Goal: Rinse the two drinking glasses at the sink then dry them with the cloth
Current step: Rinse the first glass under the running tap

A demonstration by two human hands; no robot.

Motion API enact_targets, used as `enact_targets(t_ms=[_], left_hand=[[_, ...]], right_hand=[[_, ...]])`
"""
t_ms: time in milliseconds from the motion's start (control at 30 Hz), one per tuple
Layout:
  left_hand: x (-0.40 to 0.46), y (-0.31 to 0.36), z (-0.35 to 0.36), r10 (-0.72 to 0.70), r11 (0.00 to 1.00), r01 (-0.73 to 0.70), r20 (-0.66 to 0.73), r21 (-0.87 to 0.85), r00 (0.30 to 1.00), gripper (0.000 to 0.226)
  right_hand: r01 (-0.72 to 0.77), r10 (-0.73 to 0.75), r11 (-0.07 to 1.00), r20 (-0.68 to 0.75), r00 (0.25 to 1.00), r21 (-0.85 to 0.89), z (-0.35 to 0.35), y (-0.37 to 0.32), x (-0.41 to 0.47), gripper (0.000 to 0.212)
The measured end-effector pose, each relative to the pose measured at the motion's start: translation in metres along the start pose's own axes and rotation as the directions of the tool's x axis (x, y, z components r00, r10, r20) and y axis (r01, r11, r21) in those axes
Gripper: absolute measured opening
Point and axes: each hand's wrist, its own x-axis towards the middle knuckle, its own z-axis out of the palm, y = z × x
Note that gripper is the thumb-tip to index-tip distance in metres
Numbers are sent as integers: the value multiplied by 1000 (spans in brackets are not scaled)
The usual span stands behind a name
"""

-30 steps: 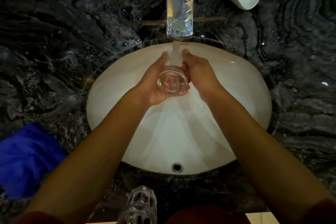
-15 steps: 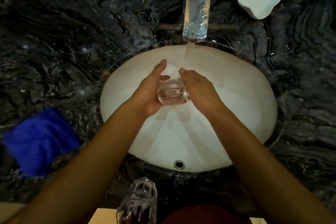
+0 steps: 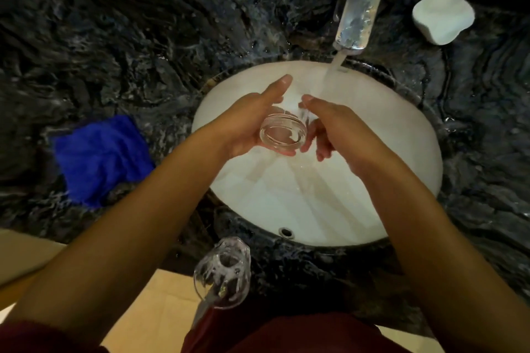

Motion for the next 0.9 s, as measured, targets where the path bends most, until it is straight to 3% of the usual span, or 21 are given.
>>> enact_targets(t_ms=[100,233,433,667,800,900], left_hand=[[-3,-5,-8,99,993,-101,24,69,995,48],[-9,-16,-22,196,977,-198,41,77,980,62],[-22,-33,-12,346,934,-346,-14,-93,938,66],[-34,-38,-1,543,767,-527,65,366,837,67],[-47,-40,13,538,688,-551,178,473,824,77],[-58,-45,25,515,683,-558,230,471,826,77]], right_hand=[[58,-56,994,-26,998,87,6,2,-5,34],[163,-150,970,-87,985,181,13,2,-14,31],[349,-294,914,-254,921,207,26,-1,-36,38],[382,-349,912,-203,915,152,8,26,-73,61],[387,-366,920,-214,906,65,-8,39,-96,66],[378,-376,925,-194,906,-28,-22,49,-114,69]])
